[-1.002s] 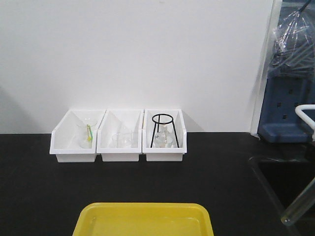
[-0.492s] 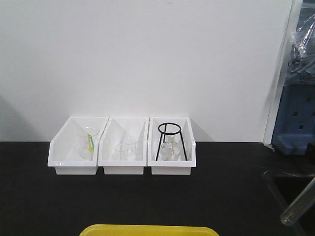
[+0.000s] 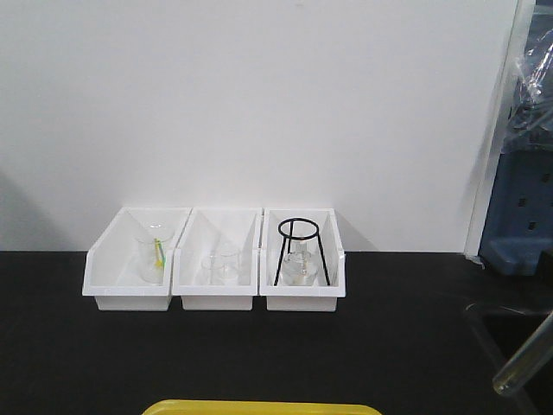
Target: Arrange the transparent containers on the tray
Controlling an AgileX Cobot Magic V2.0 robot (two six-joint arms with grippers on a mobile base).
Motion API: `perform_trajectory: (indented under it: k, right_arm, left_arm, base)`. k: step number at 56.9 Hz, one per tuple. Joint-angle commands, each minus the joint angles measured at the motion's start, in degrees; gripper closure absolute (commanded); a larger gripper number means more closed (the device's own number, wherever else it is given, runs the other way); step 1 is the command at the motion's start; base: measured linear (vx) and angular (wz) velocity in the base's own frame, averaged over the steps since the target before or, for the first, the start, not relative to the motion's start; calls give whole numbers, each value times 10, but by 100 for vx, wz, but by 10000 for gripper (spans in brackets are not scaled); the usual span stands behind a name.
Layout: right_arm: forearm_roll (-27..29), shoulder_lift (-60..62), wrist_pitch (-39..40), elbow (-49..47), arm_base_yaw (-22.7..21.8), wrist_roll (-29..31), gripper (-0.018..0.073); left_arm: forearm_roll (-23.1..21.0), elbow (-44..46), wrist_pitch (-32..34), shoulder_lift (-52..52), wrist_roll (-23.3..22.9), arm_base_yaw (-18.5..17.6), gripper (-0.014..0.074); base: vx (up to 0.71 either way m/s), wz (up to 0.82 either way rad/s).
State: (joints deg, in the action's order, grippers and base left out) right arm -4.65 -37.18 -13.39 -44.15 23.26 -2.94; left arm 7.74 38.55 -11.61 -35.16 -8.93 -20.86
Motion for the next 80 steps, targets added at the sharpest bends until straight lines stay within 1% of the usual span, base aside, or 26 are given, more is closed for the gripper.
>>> perform_trajectory:
  k: [1, 28, 36, 41, 45, 51, 54, 61, 65, 69, 75, 80]
  right_arm:
    - [-5, -1, 50, -17, -3, 2, 571]
    - [0, -2, 50, -17, -3, 1, 571]
    - [3, -32, 26, -17, -3, -9, 571]
    - [27, -73, 20, -18, -3, -16, 571]
    - [61, -116, 20, -23, -3, -16, 571]
    - [111, -190, 15, -43, -3, -13, 571]
    - [138, -226, 6, -58, 4, 1, 571]
    - [169, -305, -2, -81, 40, 45, 571]
    - [181, -341, 8, -84, 56, 51, 571]
    - [189, -373, 12, -84, 64, 51, 570]
    - [202, -421, 12, -84, 67, 51, 567]
    - [208, -456, 13, -84, 67, 51, 564]
  left_arm:
    - [-3, 15, 47, 0, 0, -1, 472]
    - [-8, 15, 48, 0, 0, -2, 472]
    - [-8, 15, 41, -33, 0, -3, 471]
    - [-15, 18, 39, -70, 0, -3, 469]
    - [-42, 18, 53, -107, 0, -4, 468]
    - [-84, 18, 63, -163, 0, -26, 468]
    - [-103, 18, 64, -196, 0, -52, 467]
    - [-109, 18, 87, -267, 1, -102, 467]
    - [-114, 18, 105, -307, -4, -120, 466]
    - [-119, 18, 116, -346, -16, -128, 464]
    - [-128, 18, 142, -399, -50, -128, 462]
    - [-128, 18, 163, -442, -61, -128, 458]
  base:
    - [0, 0]
    - [0, 0]
    - [0, 0]
    - [0, 0]
    - [0, 0]
    - [0, 0]
    - [0, 0]
    - [0, 0]
    - [0, 0]
    - [0, 0]
    - [0, 0]
    - [0, 0]
